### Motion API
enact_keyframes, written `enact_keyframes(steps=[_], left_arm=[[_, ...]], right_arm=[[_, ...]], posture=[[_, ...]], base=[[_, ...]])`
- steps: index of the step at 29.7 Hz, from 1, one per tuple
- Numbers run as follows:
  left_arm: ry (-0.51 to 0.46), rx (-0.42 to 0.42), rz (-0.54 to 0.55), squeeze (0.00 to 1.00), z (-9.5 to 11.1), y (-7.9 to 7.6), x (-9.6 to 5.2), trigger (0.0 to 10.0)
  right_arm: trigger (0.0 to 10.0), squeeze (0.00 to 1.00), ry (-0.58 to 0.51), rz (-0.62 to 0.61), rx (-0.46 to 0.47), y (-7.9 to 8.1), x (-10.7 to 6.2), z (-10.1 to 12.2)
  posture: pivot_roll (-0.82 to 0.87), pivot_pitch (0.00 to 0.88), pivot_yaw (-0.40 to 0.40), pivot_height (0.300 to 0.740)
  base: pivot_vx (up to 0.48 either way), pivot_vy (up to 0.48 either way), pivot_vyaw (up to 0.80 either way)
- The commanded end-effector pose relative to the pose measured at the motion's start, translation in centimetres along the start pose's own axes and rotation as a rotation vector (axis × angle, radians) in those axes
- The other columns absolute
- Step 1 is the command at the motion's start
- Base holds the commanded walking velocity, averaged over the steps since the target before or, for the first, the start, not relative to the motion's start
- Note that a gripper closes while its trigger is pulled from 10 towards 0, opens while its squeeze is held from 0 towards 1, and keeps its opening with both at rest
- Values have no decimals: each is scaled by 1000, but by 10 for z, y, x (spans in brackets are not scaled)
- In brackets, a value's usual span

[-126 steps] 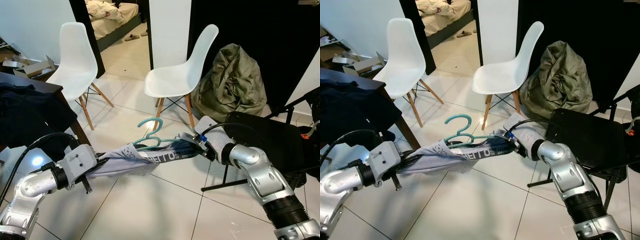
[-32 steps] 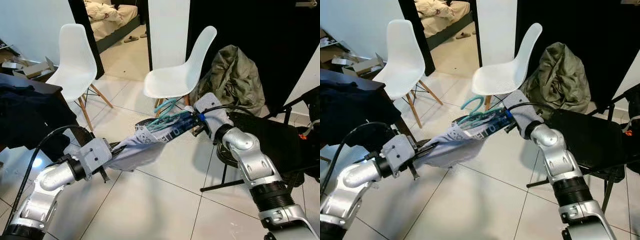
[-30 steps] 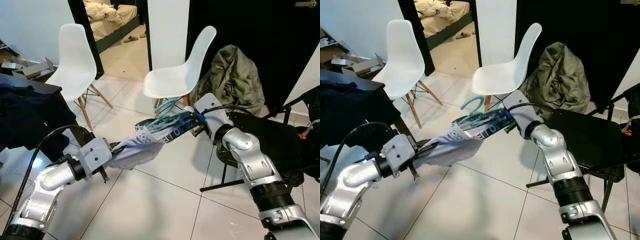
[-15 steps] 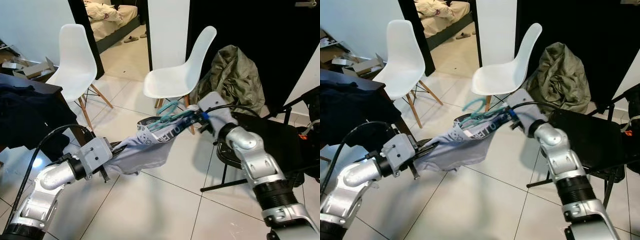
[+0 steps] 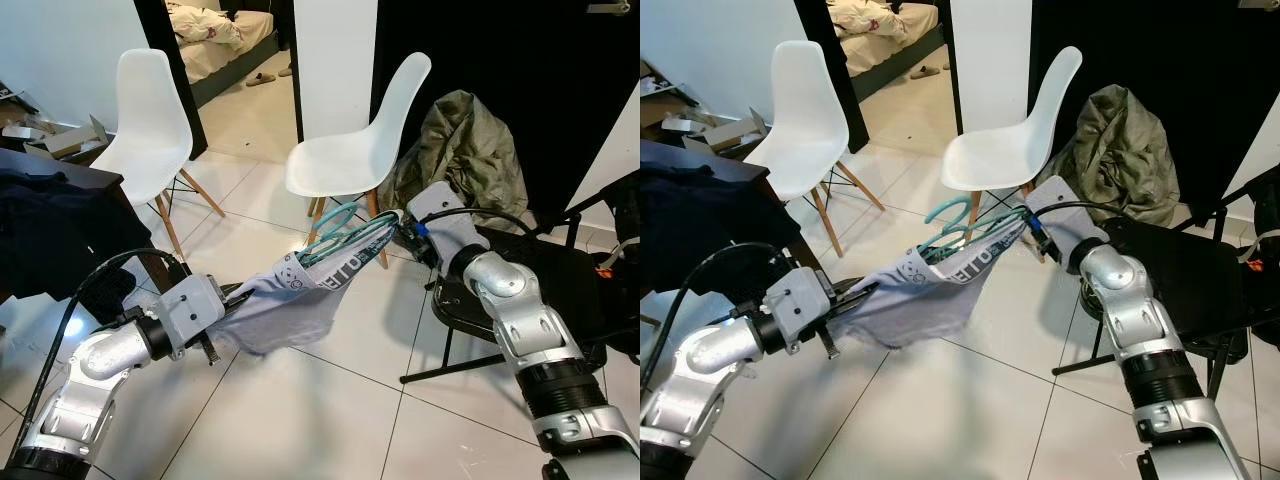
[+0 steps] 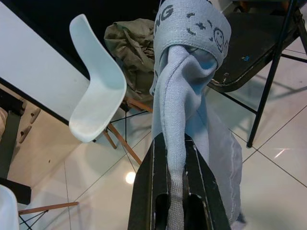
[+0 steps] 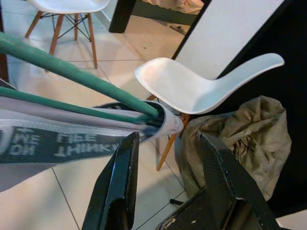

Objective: Hang hanger

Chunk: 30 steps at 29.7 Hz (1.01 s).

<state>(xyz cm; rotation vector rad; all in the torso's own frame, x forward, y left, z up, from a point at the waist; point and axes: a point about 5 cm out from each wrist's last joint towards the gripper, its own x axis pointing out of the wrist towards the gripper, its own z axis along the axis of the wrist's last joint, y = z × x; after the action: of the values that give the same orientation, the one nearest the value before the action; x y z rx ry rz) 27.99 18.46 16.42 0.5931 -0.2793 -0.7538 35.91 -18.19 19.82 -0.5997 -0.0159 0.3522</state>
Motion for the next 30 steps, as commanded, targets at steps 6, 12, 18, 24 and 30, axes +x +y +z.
enact_keyframes(steps=[6, 12, 18, 24, 30], left_arm=[[-3, 17, -5, 0, 4, 3, -2, 10000], [-4, 19, -4, 0, 4, 3, -2, 10000], [-8, 22, -3, 0, 5, 3, -1, 10000], [-15, 24, -4, 0, 6, 3, 0, 10000], [-25, 24, -3, 0, 8, 3, 1, 10000]], right_arm=[[10000, 0, -48, 5, 276, 2, 4, 6], [10000, 0, -80, 47, 494, 0, 3, 11], [10000, 0, 19, 51, 536, 4, 4, 0], [10000, 0, 53, 45, 599, 6, 6, -5], [5255, 0, 68, 43, 683, 7, 6, -4]], posture=[[-3, 92, 53, 740], [-4, 91, 52, 740], [-6, 89, 52, 740], [-5, 86, 49, 740], [-6, 85, 47, 740]], base=[[0, 0, 0], [0, 0, 0], [0, 0, 0], [0, 0, 0], [0, 0, 0]])
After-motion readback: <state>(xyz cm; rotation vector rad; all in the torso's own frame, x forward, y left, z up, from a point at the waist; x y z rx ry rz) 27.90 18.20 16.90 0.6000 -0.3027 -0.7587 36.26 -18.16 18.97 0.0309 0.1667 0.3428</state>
